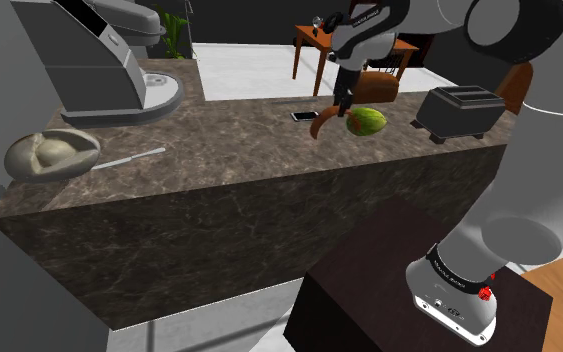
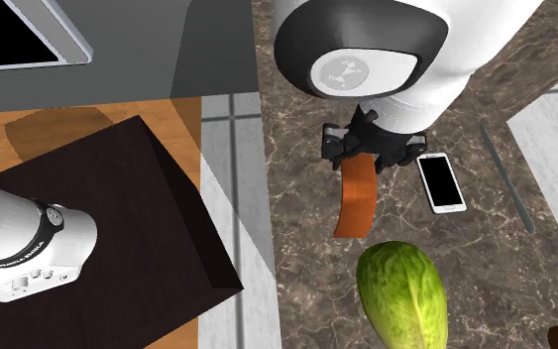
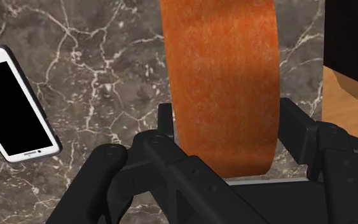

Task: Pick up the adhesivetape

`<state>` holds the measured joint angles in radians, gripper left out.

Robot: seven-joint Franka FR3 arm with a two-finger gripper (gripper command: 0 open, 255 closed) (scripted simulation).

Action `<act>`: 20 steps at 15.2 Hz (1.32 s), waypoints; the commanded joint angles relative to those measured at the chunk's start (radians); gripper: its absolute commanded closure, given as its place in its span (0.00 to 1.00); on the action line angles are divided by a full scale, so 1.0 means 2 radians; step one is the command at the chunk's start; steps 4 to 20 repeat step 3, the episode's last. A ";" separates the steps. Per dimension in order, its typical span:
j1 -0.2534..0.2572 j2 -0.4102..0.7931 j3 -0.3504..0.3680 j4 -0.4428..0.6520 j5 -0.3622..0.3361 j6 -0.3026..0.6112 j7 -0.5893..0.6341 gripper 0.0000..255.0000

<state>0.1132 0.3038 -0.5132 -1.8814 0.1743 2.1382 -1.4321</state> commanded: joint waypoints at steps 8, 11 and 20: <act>0.001 -0.006 -0.001 0.006 -0.004 -0.011 0.003 1.00; 0.001 -0.006 -0.001 0.006 -0.004 -0.011 0.003 1.00; 0.001 -0.006 -0.001 0.006 -0.004 -0.011 0.003 1.00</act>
